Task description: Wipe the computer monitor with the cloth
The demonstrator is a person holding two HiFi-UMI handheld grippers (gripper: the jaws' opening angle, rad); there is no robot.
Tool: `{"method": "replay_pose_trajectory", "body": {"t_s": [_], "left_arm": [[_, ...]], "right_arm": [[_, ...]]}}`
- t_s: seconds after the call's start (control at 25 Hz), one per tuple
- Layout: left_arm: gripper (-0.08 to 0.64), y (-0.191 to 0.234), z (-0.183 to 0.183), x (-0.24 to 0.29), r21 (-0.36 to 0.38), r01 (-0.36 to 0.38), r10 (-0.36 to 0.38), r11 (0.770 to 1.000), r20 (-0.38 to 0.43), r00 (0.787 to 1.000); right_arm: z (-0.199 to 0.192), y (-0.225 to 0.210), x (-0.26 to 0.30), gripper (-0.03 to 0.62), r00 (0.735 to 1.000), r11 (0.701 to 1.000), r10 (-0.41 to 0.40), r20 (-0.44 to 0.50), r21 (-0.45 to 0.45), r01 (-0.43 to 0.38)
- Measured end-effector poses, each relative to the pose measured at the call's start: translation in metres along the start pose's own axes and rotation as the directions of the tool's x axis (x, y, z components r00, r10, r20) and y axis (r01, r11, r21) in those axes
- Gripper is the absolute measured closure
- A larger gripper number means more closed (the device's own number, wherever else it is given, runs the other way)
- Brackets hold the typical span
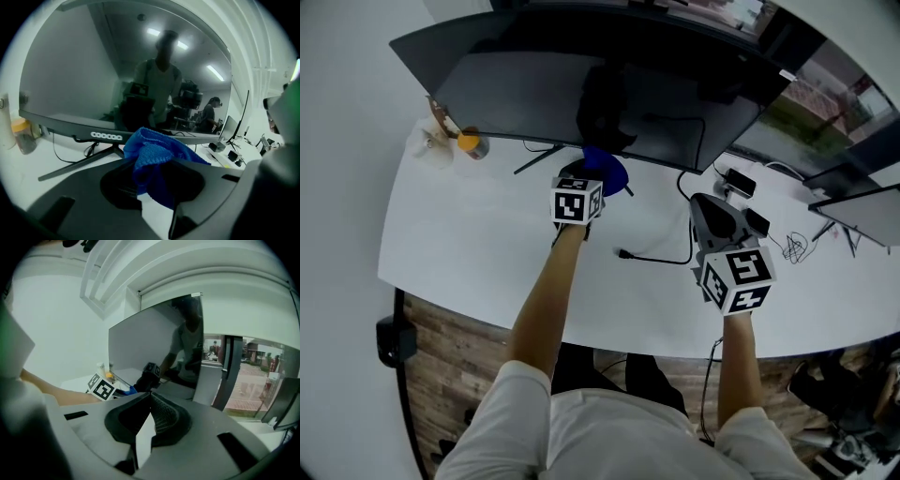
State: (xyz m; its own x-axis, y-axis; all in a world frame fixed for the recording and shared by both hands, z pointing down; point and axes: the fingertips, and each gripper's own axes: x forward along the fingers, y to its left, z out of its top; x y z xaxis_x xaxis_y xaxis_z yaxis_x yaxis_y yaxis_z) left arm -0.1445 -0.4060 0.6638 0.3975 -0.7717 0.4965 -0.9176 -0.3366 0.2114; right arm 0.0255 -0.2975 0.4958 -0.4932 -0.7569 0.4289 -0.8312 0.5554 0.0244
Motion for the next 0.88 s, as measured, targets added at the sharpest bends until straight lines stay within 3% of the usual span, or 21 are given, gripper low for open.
{"method": "replay_pose_trajectory", "body": {"t_s": [0.48,0.88], "left_arm": [[0.417,-0.134,-0.003,0.052,-0.015,0.142,-0.142,0.990,0.022,0.990],[0.417,-0.218,-0.002,0.085,-0.082,0.142,-0.134,0.987,0.088,0.987]], "right_arm": [[-0.041,-0.085,-0.066,0.577,0.994,0.993,-0.105,-0.009,0.048,0.106],[-0.067,-0.145,-0.109,0.577,0.989,0.985,-0.150,-0.010,0.078,0.151]]}}
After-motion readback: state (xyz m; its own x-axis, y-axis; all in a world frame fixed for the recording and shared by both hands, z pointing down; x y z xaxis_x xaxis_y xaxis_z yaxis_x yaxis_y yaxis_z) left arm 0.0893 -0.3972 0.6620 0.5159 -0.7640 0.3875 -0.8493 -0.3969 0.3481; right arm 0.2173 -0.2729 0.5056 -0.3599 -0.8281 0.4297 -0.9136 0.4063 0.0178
